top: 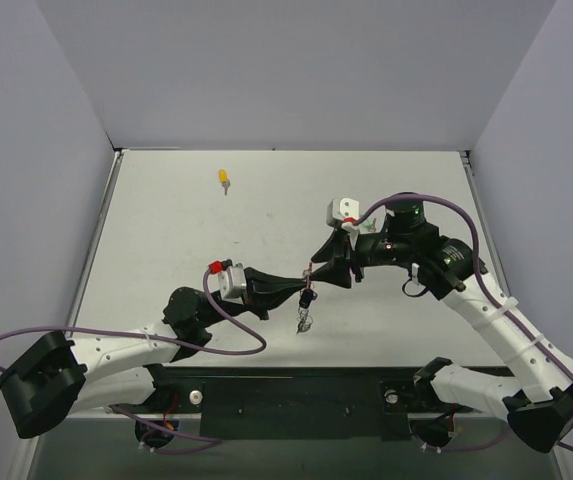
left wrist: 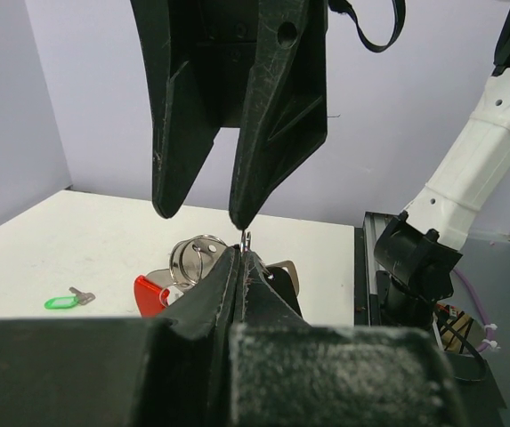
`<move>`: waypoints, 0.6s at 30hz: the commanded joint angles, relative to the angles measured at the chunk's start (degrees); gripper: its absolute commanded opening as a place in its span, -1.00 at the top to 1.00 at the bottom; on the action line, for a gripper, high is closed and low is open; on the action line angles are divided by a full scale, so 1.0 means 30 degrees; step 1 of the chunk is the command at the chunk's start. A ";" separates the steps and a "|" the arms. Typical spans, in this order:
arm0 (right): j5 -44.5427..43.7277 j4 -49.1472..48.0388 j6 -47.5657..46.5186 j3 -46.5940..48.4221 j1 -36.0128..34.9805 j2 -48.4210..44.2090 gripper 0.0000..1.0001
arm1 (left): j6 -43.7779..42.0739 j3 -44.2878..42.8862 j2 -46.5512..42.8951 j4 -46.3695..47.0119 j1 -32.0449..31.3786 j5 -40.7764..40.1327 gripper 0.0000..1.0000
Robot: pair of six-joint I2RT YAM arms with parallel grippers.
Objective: Put the keys on the keyring
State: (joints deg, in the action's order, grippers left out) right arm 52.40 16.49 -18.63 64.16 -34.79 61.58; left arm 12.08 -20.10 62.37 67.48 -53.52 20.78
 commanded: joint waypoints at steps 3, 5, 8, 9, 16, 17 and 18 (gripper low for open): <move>0.2160 -0.0576 0.0060 0.0088 0.0052 -0.0693 0.27 | -0.0275 -0.0186 -0.0429 0.1090 0.0085 -0.0626 1.00; 0.2425 -0.0429 -0.0117 -0.0175 -0.0064 -0.0693 0.34 | -0.0276 -0.0186 -0.0457 0.1090 0.0114 -0.0626 1.00; 0.2426 -0.0370 -0.0322 -0.0381 -0.0327 -0.0694 0.45 | -0.0276 -0.0186 -0.0457 0.1090 0.0144 -0.0481 1.00; 0.2396 -0.0341 -0.0351 -0.0497 -0.0358 -0.0635 0.51 | -0.0275 -0.0244 -0.0429 0.1119 0.0144 -0.0480 1.00; 0.1694 -0.0370 -0.0673 -0.0674 -0.0534 -0.0429 0.60 | -0.0305 -0.0244 -0.0516 0.1090 0.0173 -0.0363 1.00; 0.1693 -0.0341 -0.0674 -0.0674 -0.0505 -0.0401 0.60 | -0.0305 -0.0244 -0.0545 0.1090 0.0173 -0.0334 1.00; 0.1693 -0.0312 -0.0703 -0.0674 -0.0505 -0.0400 0.62 | -0.0305 -0.0244 -0.0574 0.1090 0.0144 -0.0362 1.00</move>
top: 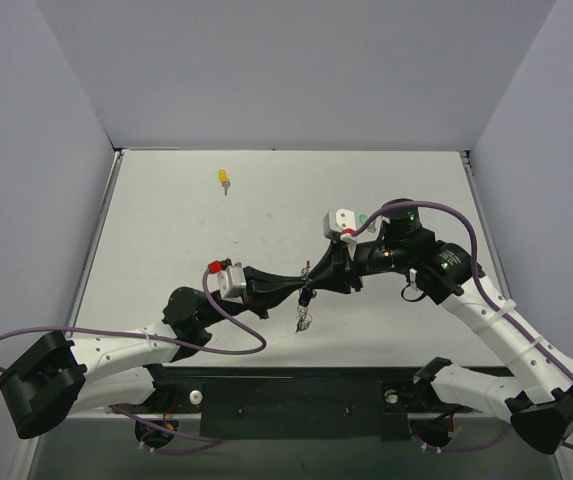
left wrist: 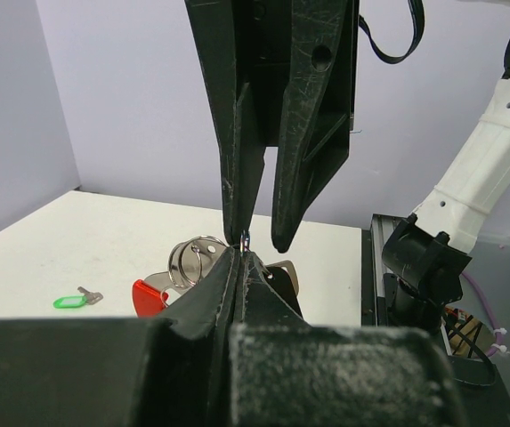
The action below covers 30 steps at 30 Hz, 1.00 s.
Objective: Put the keys on the keyring
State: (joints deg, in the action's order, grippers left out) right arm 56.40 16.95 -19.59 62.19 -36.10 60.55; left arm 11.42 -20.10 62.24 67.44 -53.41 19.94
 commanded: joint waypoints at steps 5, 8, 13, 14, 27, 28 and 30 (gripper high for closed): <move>0.0447 -0.0261 -0.0616 -0.0164 -0.0126 0.0030 0.68 | -0.0086 -0.0273 -0.0560 0.1162 0.0107 -0.0027 1.00; 0.0447 -0.0172 -0.0938 -0.0223 -0.0243 0.0089 0.71 | -0.0115 -0.0244 -0.0560 0.1133 0.0195 -0.0027 1.00; 0.0418 -0.0142 -0.1144 -0.0282 -0.0448 0.0205 0.77 | -0.0028 -0.0244 -0.0531 0.1163 0.0195 -0.0027 1.00; 0.0360 -0.0171 -0.1202 -0.0253 -0.0448 0.0235 0.79 | -0.0027 -0.0244 -0.0531 0.1163 0.0224 -0.0027 1.00; 0.0127 0.2634 -0.3716 0.0654 -0.0565 0.0294 1.00 | 0.0177 -0.0653 -0.0443 0.0022 0.0195 0.0060 1.00; 0.0009 0.3105 -0.3954 0.0916 -0.0536 0.0294 1.00 | 0.0149 -0.0799 -0.0414 -0.0357 0.0166 0.0119 0.97; -0.0518 0.4424 -0.4890 0.1298 -0.0536 0.0352 1.00 | 0.0090 -0.1004 -0.0443 -0.1001 0.0107 0.0353 0.74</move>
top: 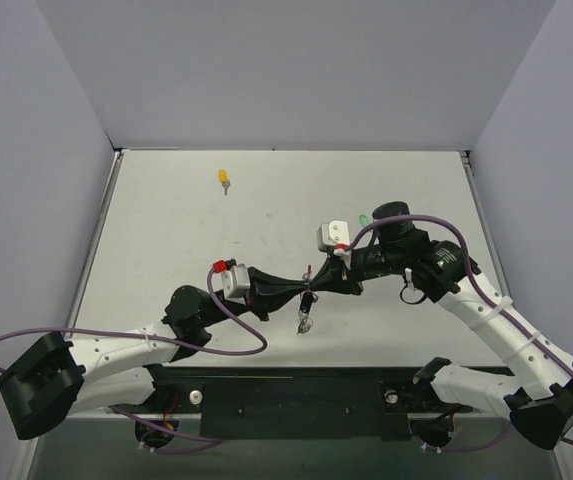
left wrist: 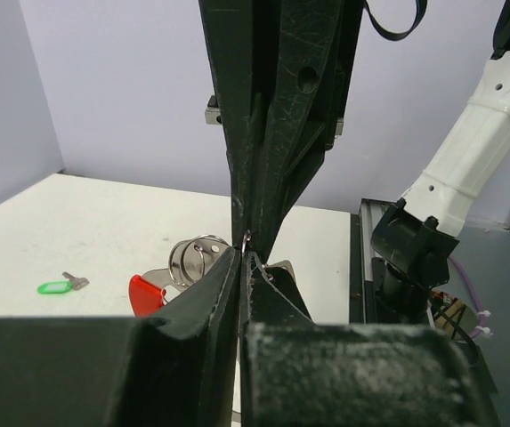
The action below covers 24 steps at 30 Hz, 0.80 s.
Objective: Put the keys on the keyring
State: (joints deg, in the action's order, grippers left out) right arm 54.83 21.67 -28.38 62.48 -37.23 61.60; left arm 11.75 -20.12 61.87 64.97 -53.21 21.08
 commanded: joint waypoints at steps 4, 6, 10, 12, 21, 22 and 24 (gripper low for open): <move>-0.1455 0.6243 -0.4187 0.1935 -0.0187 0.0090 1.00 | -0.0926 -0.1349 -0.0786 -0.1933 0.0071 0.0588 0.31; -0.2158 0.7823 -0.5297 0.2375 -0.0216 0.0353 1.00 | -0.2094 -0.1583 -0.1079 -0.3161 0.0042 0.1056 0.21; -0.3798 1.0552 -0.7087 0.3518 -0.0274 0.1025 1.00 | -0.3590 -0.2374 -0.1345 -0.5770 0.0013 0.2226 -0.22; -0.4589 1.1550 -0.7791 0.4016 -0.0478 0.1348 1.00 | -0.3827 -0.2813 -0.1171 -0.6741 -0.0075 0.2668 -0.33; -0.6645 1.2845 -0.8850 0.4457 -0.1797 0.2023 1.00 | -0.4004 -0.4074 0.0441 -0.7858 -0.0631 0.3782 -0.23; -0.6645 1.2816 -0.8821 0.4399 -0.1798 0.2053 1.00 | -0.3511 -0.4104 0.0500 -0.7829 -0.0690 0.3813 -0.19; -0.6733 1.2640 -0.8734 0.4370 -0.1885 0.2228 1.00 | -0.3302 -0.4163 0.0676 -0.7624 -0.0924 0.3959 -0.06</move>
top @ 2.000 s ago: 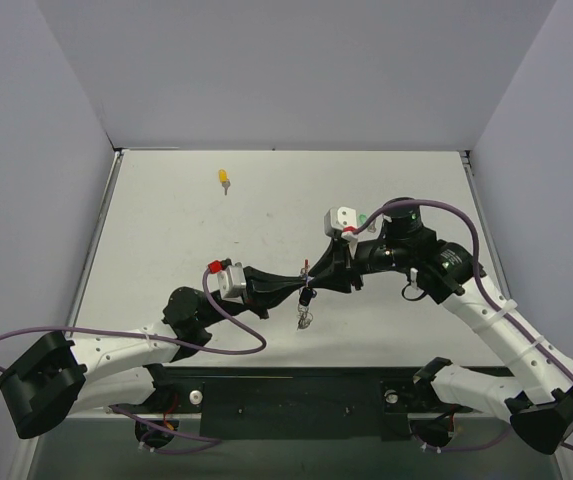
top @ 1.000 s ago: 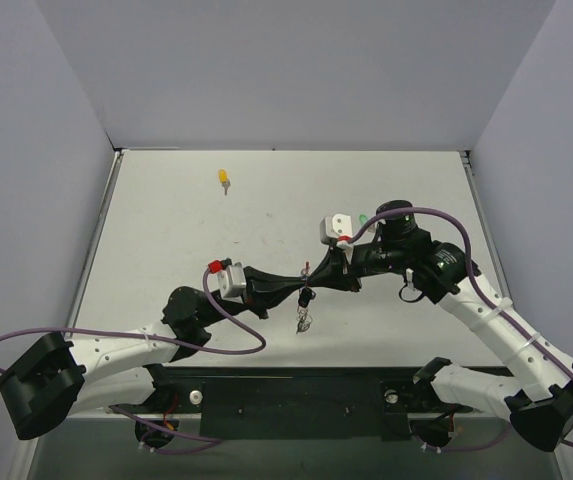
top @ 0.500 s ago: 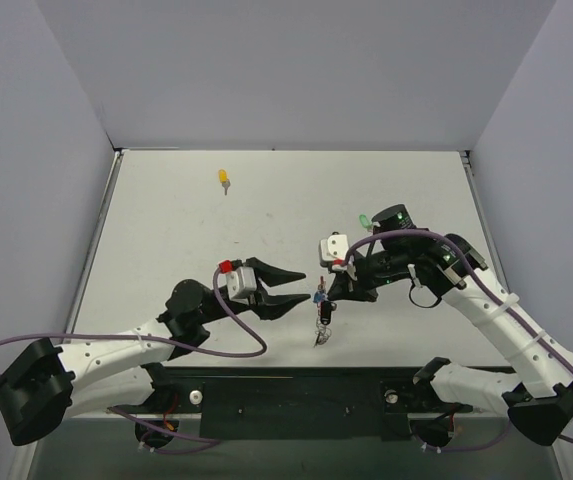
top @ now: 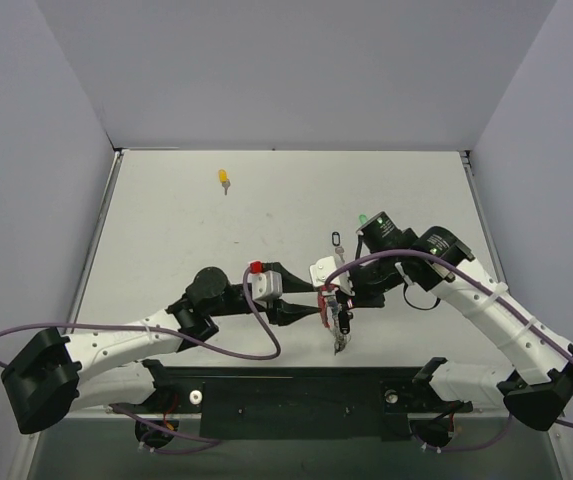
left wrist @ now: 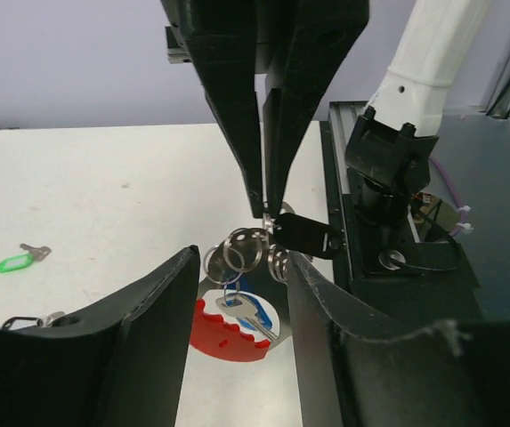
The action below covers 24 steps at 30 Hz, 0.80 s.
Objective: Put the keys on the keyring
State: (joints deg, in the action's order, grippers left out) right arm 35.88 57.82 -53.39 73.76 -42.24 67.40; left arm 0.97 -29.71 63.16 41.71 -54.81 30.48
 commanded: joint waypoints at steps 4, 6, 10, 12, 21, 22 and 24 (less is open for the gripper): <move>-0.0387 0.0179 0.0041 0.0581 -0.0305 0.0474 1.00 | 0.0641 -0.0964 0.0569 0.0538 -0.0686 0.0973 0.03; -0.0387 0.0003 0.0216 0.0552 -0.0422 0.0533 1.00 | 0.0847 -0.0993 0.0657 0.0802 -0.0803 0.0973 0.06; -0.0153 -0.0406 0.0656 0.0581 -0.0481 0.0737 1.00 | 0.1023 -0.1052 0.0804 0.0919 -0.0833 0.0798 0.10; 0.0023 -0.0582 0.1036 0.0668 -0.0510 0.0796 1.00 | 0.1111 -0.1081 0.0949 0.1007 -0.0862 0.0593 0.11; 0.0404 -0.1168 0.1711 0.0669 -0.0686 0.0943 1.00 | 0.1141 -0.1345 0.1536 0.0627 -0.1067 -0.0667 0.17; 0.0433 -0.1227 0.1769 0.0668 -0.0686 0.0914 1.00 | 0.1141 -0.1403 0.1623 0.0540 -0.1096 -0.0755 0.19; 0.0491 -0.1315 0.1857 0.0639 -0.0744 0.0943 1.00 | 0.1082 -0.1491 0.1682 0.0335 -0.1125 -0.0988 0.24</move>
State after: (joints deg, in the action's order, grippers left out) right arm 35.14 54.39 -49.21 73.80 -43.97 70.11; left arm 3.95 -31.14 67.79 41.76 -57.74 29.63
